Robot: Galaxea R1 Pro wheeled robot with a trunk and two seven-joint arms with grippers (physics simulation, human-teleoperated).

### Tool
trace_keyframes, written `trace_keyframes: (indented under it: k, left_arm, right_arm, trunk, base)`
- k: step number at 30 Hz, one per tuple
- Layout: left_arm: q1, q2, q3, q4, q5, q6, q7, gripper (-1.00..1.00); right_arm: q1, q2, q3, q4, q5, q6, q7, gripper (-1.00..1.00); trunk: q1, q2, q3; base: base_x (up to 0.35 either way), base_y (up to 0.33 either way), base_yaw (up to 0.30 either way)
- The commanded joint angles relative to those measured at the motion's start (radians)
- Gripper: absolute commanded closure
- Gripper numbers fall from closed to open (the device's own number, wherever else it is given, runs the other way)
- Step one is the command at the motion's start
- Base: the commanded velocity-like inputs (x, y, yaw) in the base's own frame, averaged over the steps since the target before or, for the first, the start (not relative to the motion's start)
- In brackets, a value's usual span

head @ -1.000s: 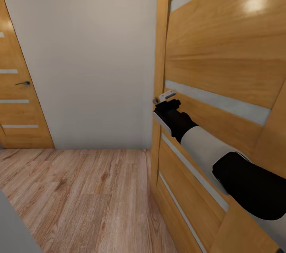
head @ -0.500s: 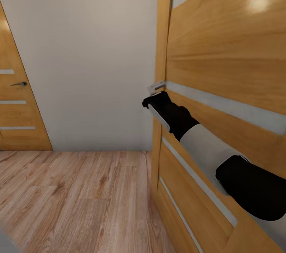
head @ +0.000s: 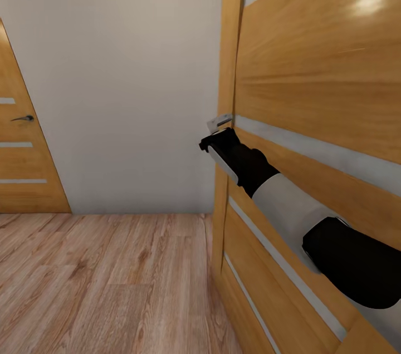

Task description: Move the two storage containers from the living room to the garage. In the garage, place one container on the floor and stack the other container on top of it (either order is fine).

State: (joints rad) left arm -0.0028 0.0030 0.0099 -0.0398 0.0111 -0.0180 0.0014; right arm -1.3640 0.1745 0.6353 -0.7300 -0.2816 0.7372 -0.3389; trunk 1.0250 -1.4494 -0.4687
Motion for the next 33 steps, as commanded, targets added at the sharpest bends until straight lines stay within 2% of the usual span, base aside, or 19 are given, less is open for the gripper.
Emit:
trace_keyframes:
  k: [1,22,24,25,26,27,29,33]
  left_arm:
    - [0.000,0.000,0.001,0.000,0.001,-0.002,0.000,-1.00]
    - [0.000,0.000,0.001,0.000,0.001,-0.002,-0.001,-1.00]
    - [0.000,0.000,0.001,0.000,0.001,-0.002,0.000,-1.00]
    - [0.000,0.000,0.001,0.000,0.001,-0.002,0.000,-1.00]
    - [0.000,0.000,0.001,0.000,0.001,-0.002,0.000,-1.00]
    - [0.000,0.000,0.001,0.000,0.001,-0.002,0.000,-1.00]
    - [0.000,0.000,0.001,0.000,0.001,-0.002,0.000,-1.00]
    - [0.000,0.000,0.001,0.000,0.001,-0.002,0.000,-1.00]
  right_arm:
    - [-0.001,0.000,0.003,0.000,-0.010,0.002,-0.009,-1.00]
    - [-0.001,0.000,0.005,0.000,-0.008,0.003,-0.029,-1.00]
    - [-0.001,0.000,0.006,0.011,-0.008,0.021,-0.073,-1.00]
    - [-0.001,0.000,0.007,0.027,-0.008,0.038,-0.135,-1.00]
    - [-0.001,0.000,0.007,0.032,-0.007,0.042,-0.156,-1.00]
    - [-0.001,0.000,0.008,0.049,-0.007,0.050,-0.216,-1.00]
    - [-0.001,0.000,0.009,0.070,-0.007,0.056,-0.282,-1.00]
    - [-0.001,0.000,0.013,0.121,0.002,0.060,-0.365,-1.00]
  trunk:
    - [0.000,-0.001,-0.001]
    - [0.000,-0.001,-0.001]
    - [0.000,-0.001,-0.001]
    - [0.000,-0.001,-0.001]
    - [0.000,-0.001,-0.001]
    - [0.000,-0.001,-0.001]
    - [0.000,-0.001,-0.001]
    - [0.000,-0.001,-0.001]
  base:
    - [0.002,0.000,0.000]
    - [0.051,0.000,0.000]
    - [0.000,0.000,0.000]
    - [0.000,0.000,0.000]
    - [0.000,0.000,0.000]
    - [0.000,0.000,0.000]
    - [0.000,0.000,0.000]
    - [0.000,0.000,0.000]
